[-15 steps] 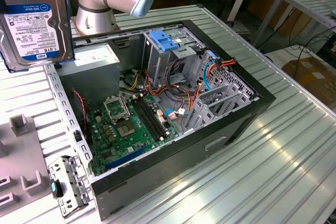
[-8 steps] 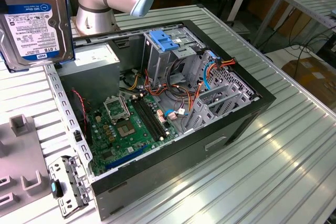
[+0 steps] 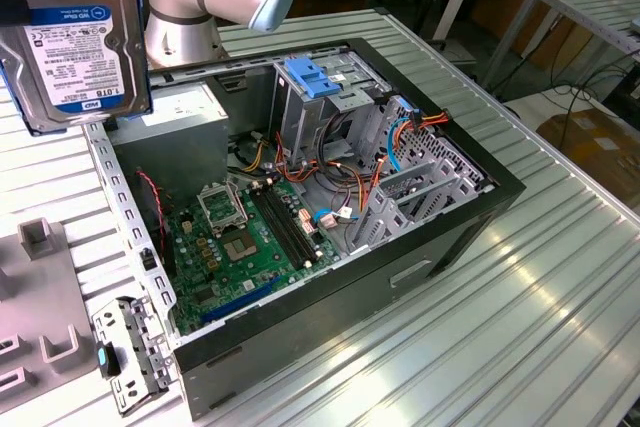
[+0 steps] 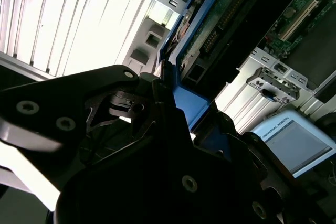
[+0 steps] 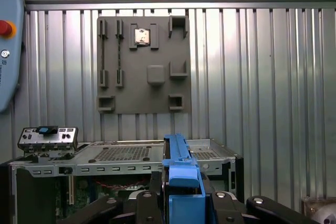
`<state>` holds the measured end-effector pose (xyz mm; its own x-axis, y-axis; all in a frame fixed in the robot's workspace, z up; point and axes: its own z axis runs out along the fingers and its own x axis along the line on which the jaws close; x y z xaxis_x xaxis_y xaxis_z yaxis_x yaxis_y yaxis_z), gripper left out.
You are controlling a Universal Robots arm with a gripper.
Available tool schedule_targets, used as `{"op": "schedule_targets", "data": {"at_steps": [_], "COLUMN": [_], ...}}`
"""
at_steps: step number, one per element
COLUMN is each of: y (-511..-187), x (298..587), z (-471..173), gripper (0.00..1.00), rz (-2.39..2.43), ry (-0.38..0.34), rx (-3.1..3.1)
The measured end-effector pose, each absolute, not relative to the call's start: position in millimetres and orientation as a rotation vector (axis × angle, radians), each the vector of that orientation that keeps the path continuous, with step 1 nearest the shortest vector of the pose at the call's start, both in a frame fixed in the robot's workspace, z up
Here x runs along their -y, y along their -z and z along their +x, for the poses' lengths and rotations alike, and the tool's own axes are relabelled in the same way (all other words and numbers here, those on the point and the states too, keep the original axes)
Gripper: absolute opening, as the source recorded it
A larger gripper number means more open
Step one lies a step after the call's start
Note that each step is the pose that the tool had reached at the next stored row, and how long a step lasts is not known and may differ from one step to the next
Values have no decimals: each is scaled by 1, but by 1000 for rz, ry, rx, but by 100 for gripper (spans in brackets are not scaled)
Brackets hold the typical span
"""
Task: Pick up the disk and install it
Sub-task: 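Pick up the disk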
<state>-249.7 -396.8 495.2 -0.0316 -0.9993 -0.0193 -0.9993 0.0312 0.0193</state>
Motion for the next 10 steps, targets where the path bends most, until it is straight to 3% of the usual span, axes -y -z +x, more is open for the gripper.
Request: {"op": "schedule_targets", "data": {"at_steps": [10], "y": [-495], "x": [397], "z": [-230], "gripper": [37], "rz": [-2186], "ry": [-43], "rx": [-2255]}}
